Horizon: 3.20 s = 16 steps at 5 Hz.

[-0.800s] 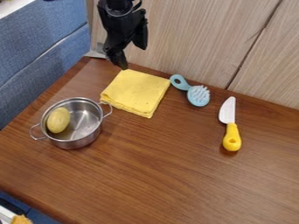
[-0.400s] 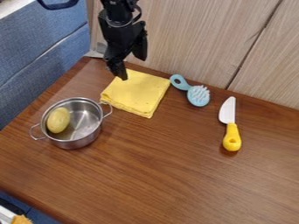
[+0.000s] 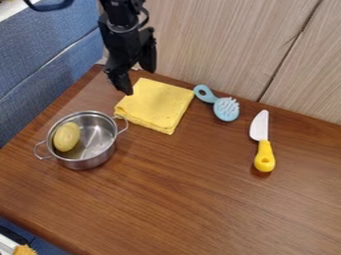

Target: Picked up the yellow object and put it in between the blue brush, yellow knife, and yellow towel

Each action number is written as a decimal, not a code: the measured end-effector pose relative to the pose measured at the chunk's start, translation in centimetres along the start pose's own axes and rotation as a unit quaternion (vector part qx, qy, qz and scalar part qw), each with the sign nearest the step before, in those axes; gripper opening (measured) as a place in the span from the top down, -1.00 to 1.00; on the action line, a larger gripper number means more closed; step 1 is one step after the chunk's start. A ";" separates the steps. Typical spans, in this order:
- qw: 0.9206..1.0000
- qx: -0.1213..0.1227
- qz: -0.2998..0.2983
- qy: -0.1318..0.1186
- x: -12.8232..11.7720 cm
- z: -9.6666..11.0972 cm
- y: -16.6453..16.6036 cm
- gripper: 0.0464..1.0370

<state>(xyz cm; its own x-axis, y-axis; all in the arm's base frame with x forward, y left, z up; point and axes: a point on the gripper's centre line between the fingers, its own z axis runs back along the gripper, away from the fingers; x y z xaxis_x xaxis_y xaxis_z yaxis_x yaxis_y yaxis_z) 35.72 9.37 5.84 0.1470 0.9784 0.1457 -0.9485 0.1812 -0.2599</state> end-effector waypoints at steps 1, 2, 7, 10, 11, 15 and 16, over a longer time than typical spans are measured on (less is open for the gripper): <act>1.000 0.017 -0.003 -0.009 0.7 0.3 2.7 -0.92; 0.998 0.056 0.002 -0.012 1.6 0.2 6.2 -0.92; 0.982 0.171 -0.010 -0.075 4.1 -0.5 12.6 -0.92; 0.980 0.182 -0.063 -0.053 2.0 -2.3 12.4 -0.92; 0.977 0.191 -0.080 -0.044 1.1 -3.3 12.5 -0.85; 0.977 0.188 -0.090 -0.038 0.4 -3.8 11.5 -0.10; 0.983 0.165 -0.073 -0.031 0.4 -2.4 10.4 -0.10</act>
<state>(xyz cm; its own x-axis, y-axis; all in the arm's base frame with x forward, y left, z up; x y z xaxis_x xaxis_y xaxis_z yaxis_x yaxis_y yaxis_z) 26.55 11.84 0.91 0.2809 0.9342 0.2199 -0.9594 0.2671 0.0906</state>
